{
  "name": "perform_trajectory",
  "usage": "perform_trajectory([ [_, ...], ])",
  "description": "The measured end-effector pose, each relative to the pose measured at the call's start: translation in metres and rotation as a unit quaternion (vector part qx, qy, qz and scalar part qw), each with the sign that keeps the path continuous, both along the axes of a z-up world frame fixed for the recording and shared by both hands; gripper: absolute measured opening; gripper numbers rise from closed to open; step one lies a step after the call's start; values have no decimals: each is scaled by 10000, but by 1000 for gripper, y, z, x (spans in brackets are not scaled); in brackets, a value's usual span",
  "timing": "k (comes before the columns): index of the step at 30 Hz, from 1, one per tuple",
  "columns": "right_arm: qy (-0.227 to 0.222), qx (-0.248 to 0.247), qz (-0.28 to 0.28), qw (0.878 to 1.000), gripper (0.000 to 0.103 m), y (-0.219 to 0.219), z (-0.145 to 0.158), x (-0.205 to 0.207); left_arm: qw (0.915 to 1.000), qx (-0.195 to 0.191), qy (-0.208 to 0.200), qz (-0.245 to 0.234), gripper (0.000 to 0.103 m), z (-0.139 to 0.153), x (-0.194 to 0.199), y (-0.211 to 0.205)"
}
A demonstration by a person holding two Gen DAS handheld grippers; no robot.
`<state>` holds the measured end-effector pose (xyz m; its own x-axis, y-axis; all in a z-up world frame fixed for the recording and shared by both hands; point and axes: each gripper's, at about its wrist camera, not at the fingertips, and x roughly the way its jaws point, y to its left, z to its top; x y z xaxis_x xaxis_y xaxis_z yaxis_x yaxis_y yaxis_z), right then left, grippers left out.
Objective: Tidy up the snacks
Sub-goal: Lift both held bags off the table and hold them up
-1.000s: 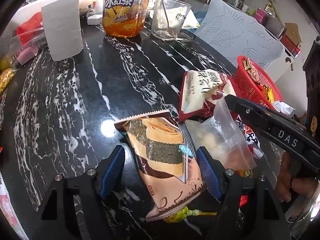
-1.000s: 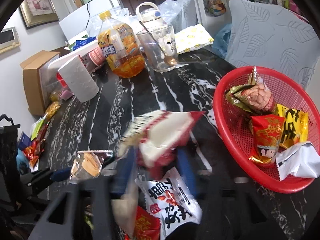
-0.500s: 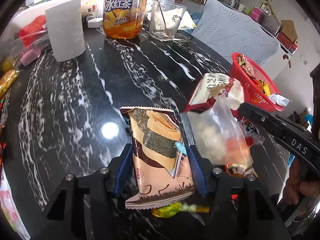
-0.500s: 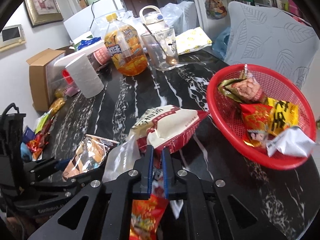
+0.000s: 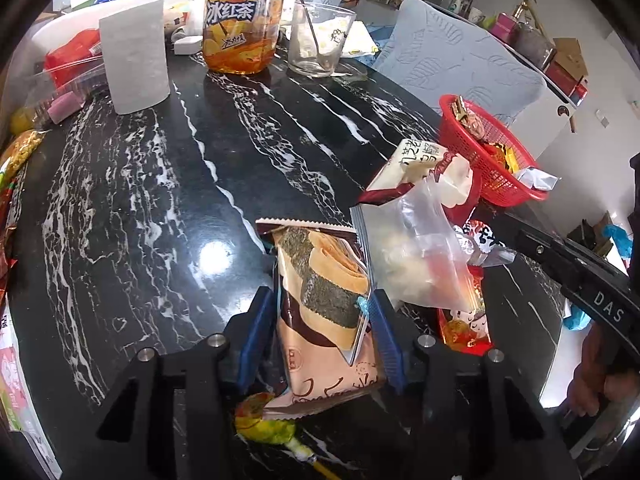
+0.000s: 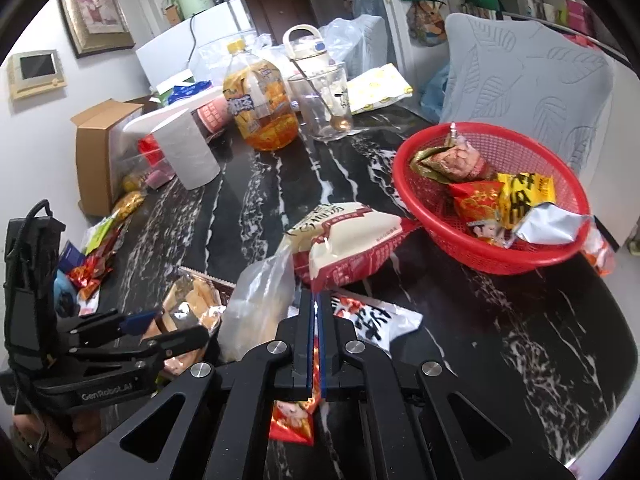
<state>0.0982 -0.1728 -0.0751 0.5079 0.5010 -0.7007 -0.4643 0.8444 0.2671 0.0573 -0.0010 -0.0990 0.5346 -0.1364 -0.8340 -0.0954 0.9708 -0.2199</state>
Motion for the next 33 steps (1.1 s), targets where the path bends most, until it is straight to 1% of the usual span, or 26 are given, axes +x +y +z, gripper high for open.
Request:
perform_trajectory([
  [1, 36, -41, -65, 10000, 27, -1, -1, 1, 10000, -28, 31, -32, 49, -1, 1, -1],
  [2, 69, -66, -105, 9999, 42, -1, -2, 2, 9999, -63, 79, -68, 49, -3, 3, -2],
  [3, 164, -86, -206, 9996, 69, -3, -4, 5, 9998, -118, 112, -86, 49, -5, 5, -2],
  [4, 202, -37, -249, 9995, 72, -5, -5, 6, 9997, -161, 144, -82, 49, -6, 7, -1],
  [6, 288, 173, -284, 9990, 72, -8, -6, 11, 9996, -199, 158, -104, 49, -7, 9, -1],
  [8, 351, 155, -283, 9989, 72, -7, -8, 16, 9997, -124, 165, -136, 54, -6, 11, -2],
  [11, 376, 68, -253, 9989, 72, 0, -9, 26, 9998, -48, 131, -120, 56, -7, 13, -1],
  [15, 468, 58, -163, 9988, 72, 10, -12, 42, 9999, -68, 48, 133, 56, -6, 14, 14],
  [19, 542, -124, -191, 9983, 72, 24, -15, 59, 9987, -74, 13, 510, 56, -5, 13, 40],
  [20, 538, -149, -188, 9983, 72, 26, -15, 61, 9983, -46, -12, 579, 56, -5, 12, 45],
  [22, 537, -216, -133, 9982, 78, 36, -14, 69, 9975, 43, -93, 701, 56, -2, 10, 53],
  [23, 530, -259, -104, 9982, 79, 41, -14, 72, 9970, 90, -145, 756, 56, 0, 8, 56],
  [26, 459, -424, 50, 9980, 79, 58, -14, 78, 9958, 196, -231, 860, 56, 5, 5, 62],
  [28, 426, -533, 171, 9975, 83, 69, -15, 80, 9953, 124, -212, 935, 56, 5, 3, 69],
  [30, 400, -692, 299, 9964, 91, 83, -16, 84, 9952, -61, -178, 961, 56, 3, 3, 74],
  [33, 345, -875, 398, 9948, 92, 98, -19, 89, 9950, -322, -49, 944, 56, -1, 4, 76],
])
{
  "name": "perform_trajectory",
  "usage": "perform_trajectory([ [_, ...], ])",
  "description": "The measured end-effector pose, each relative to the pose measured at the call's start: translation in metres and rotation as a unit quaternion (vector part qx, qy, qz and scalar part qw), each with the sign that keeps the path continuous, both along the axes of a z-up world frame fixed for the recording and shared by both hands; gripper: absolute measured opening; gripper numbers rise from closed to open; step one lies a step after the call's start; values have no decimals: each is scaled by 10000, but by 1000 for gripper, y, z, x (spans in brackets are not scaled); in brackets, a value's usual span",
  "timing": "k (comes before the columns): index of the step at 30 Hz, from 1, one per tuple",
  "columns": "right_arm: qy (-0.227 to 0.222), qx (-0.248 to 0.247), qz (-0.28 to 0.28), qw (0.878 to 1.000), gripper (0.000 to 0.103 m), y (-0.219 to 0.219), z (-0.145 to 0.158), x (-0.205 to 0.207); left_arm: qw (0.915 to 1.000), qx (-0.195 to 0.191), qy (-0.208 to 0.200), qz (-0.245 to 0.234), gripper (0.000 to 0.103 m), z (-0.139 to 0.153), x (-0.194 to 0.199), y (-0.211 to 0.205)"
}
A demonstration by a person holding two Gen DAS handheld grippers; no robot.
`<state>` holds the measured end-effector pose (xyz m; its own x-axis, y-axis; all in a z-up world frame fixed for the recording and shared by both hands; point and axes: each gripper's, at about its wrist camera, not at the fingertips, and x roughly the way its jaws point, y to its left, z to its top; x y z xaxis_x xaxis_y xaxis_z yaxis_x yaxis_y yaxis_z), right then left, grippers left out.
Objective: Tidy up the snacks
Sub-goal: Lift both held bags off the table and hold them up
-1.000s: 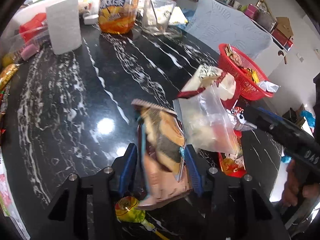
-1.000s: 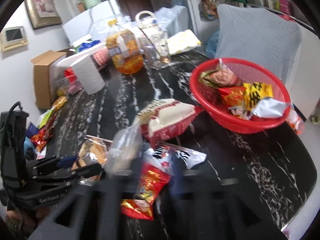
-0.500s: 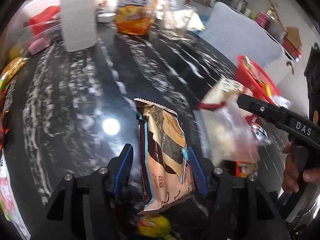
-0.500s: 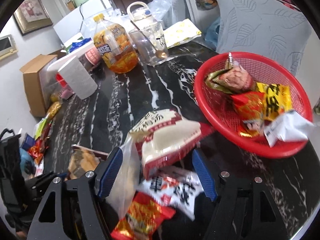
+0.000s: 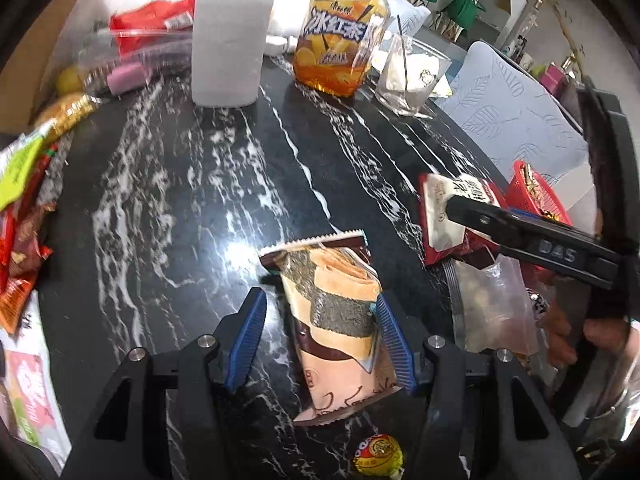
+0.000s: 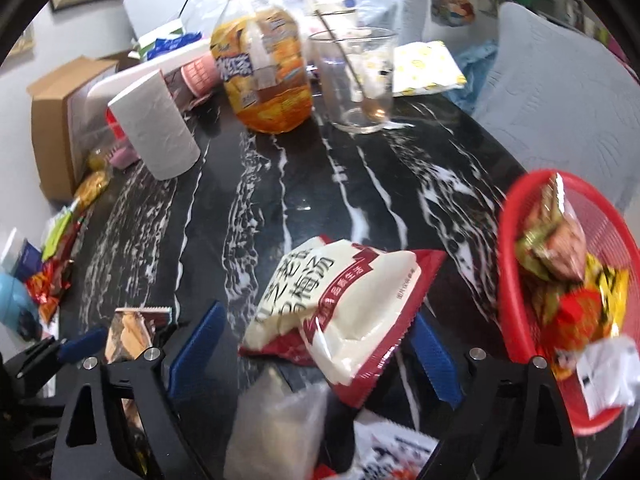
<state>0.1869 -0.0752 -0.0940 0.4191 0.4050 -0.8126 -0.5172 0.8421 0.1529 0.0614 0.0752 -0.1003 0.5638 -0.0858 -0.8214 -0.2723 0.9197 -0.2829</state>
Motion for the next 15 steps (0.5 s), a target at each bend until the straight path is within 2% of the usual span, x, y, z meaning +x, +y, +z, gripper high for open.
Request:
perform_trajectory([
  [3, -70, -172, 83, 9998, 91, 12, -3, 6, 9999, -103, 41, -92, 56, -1, 1, -4],
  [5, -202, -187, 132, 9995, 66, 15, -4, 6, 9999, -54, 10, -153, 56, 0, 2, -8],
  [9, -329, -258, 313, 9986, 57, 16, -6, 2, 9997, 83, 33, -225, 56, 2, 5, -15],
  [15, -274, -173, 515, 9981, 55, 9, -3, -11, 9990, 223, 215, -323, 56, -6, 11, -25],
])
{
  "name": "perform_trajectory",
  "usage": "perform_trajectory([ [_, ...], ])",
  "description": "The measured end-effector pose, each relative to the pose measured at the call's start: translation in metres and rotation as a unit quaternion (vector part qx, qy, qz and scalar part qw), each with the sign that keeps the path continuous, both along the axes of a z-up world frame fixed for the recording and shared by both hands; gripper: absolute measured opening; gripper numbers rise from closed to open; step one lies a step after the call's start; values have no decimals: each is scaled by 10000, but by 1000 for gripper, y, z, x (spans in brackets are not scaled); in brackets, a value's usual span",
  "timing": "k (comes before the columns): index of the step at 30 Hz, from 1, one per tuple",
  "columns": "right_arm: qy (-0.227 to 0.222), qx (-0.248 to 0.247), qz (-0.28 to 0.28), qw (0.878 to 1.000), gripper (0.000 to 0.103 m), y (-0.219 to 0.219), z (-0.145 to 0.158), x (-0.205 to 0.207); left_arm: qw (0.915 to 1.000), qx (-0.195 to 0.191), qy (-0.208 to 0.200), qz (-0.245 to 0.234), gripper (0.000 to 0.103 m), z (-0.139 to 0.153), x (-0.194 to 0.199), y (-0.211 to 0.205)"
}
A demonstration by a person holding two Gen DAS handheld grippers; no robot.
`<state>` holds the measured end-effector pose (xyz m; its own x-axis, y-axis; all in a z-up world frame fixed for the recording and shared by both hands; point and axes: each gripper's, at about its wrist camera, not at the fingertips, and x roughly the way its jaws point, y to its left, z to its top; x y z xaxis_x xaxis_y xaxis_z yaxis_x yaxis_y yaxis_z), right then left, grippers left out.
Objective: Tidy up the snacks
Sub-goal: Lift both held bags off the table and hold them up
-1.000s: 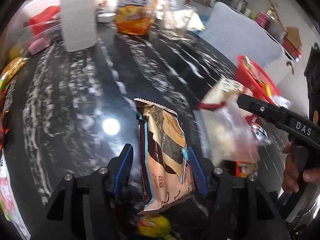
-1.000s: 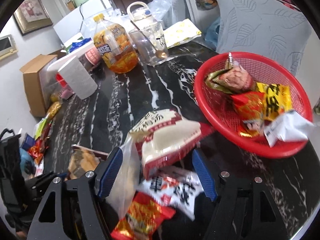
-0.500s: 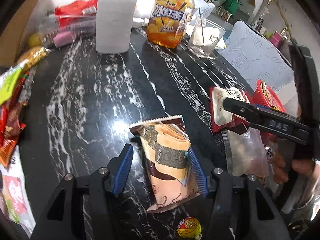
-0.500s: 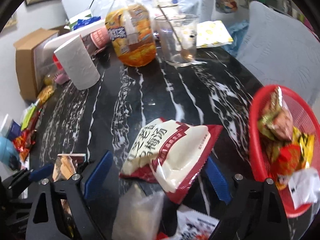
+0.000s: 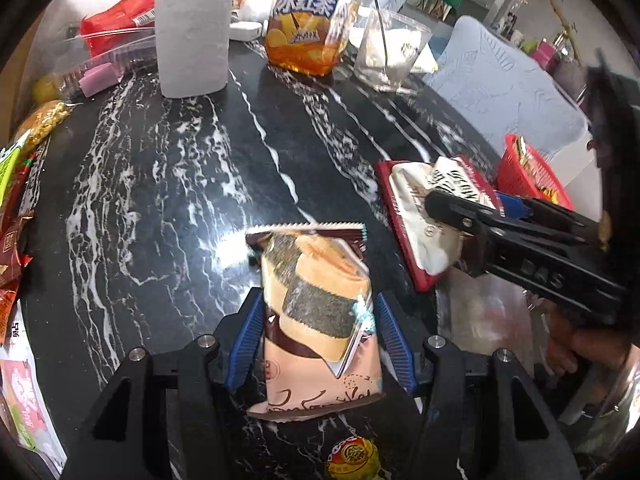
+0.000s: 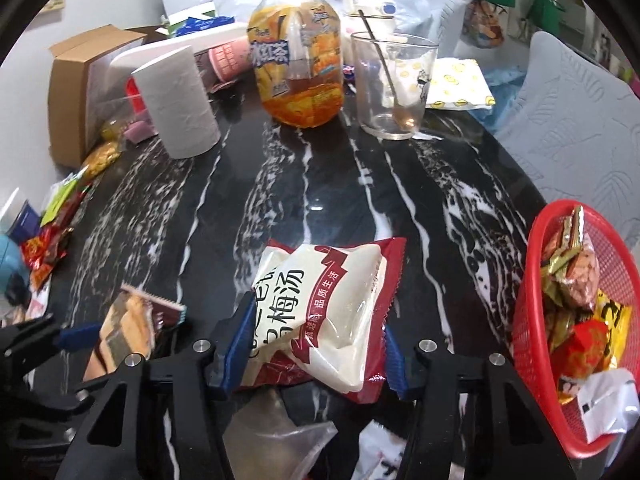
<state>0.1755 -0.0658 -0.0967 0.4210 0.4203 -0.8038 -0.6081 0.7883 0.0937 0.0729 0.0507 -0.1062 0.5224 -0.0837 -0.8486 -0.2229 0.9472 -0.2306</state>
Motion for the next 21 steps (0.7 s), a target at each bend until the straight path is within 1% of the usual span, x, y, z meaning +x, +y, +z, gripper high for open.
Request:
perform_trajectory([
  [4, 40, -5, 106, 9999, 55, -4, 1, -11, 9997, 246, 27, -28, 56, -1, 1, -7],
  [6, 87, 17, 142, 9999, 55, -8, 1, -18, 9996, 296, -16, 6, 56, -1, 0, -6],
  [8, 127, 42, 135, 9998, 55, -12, 1, -23, 9995, 296, -88, 46, 55, -1, -3, -5],
  [9, 156, 58, 132, 9998, 55, -15, 1, -26, 9995, 286, -115, 35, 50, -1, -4, -5],
  [10, 185, 72, 118, 9997, 55, -17, 1, -30, 9994, 321, -135, 12, 50, 0, -5, -6],
  [12, 225, 85, 110, 9997, 55, -21, 1, -35, 9992, 365, -164, -17, 49, 2, -6, -7],
  [14, 250, 84, 95, 9996, 55, -24, 1, -40, 9992, 326, -208, -41, 49, 5, -8, -8],
  [16, 267, 75, 104, 9996, 55, -26, 1, -46, 9990, 387, -241, -37, 49, 7, -9, -9],
  [18, 289, 48, 117, 9995, 56, -29, 1, -52, 9986, 461, -243, -74, 49, 10, -10, -12],
  [21, 293, -23, 172, 9994, 58, -32, 1, -62, 9988, 427, -195, -128, 49, 8, -10, -14],
])
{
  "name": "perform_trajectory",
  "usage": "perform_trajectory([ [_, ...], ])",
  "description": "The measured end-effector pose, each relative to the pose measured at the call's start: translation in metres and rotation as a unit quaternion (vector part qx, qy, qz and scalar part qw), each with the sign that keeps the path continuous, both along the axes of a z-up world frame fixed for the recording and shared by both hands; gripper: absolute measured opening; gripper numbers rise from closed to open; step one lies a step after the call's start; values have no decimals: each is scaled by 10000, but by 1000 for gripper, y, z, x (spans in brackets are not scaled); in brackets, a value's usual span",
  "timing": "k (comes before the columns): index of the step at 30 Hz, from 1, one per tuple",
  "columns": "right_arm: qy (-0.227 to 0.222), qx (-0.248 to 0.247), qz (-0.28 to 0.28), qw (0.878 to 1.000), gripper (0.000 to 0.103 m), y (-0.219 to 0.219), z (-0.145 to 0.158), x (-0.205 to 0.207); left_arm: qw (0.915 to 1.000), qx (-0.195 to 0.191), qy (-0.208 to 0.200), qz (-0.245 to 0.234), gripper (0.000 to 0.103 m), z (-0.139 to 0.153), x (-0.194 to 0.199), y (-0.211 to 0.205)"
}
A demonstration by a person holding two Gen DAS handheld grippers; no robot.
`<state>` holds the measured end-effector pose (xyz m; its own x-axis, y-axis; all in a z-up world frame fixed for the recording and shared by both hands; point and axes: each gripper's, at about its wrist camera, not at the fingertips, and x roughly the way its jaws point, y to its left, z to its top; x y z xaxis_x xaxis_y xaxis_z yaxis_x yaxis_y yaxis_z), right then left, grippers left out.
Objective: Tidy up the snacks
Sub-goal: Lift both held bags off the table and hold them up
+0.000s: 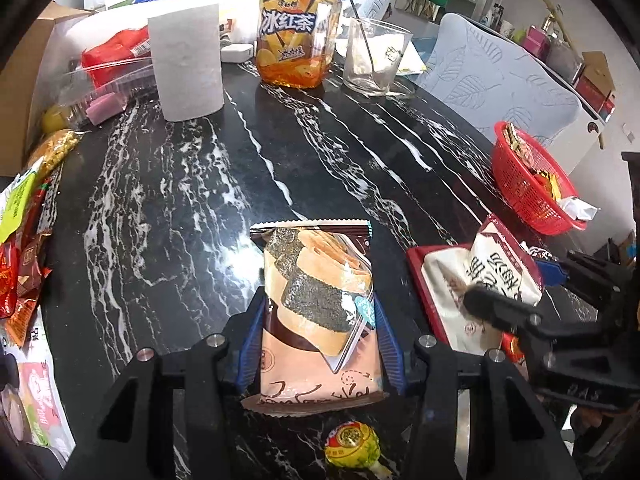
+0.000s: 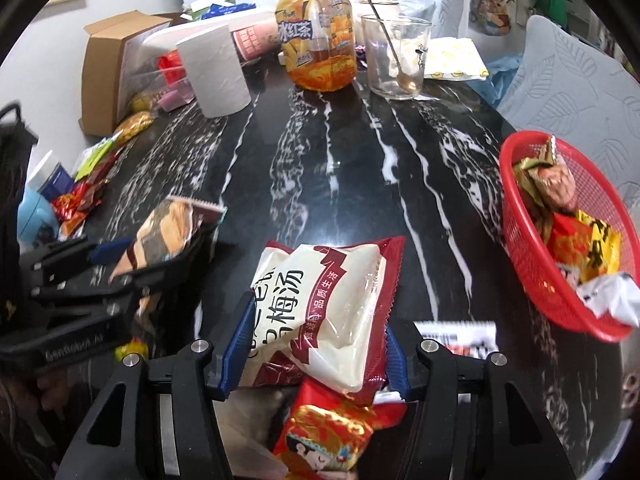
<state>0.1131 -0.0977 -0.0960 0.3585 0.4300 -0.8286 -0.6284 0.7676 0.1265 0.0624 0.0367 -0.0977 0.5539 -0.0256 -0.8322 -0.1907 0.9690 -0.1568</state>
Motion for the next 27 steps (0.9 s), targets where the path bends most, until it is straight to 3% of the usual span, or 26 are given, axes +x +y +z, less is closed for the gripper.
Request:
perform_trajectory([
  [5, 10, -62, 81, 9999, 62, -2, -1, -11, 9999, -44, 126, -81, 50, -8, 4, -5],
  [7, 17, -112, 84, 9999, 70, 0, -3, -13, 9999, 16, 151, -81, 50, -8, 4, -6],
  [12, 16, -398, 149, 9991, 72, 10, -13, -19, 9998, 68, 152, -70, 50, -8, 4, -8],
  [21, -131, 128, 51, 9998, 52, -2, -3, -23, 10000, -6, 15, -89, 50, 2, -6, -14],
  [27, -224, 419, -26, 9989, 50, -11, 11, -29, 9997, -55, -146, -178, 50, 15, -11, -21],
])
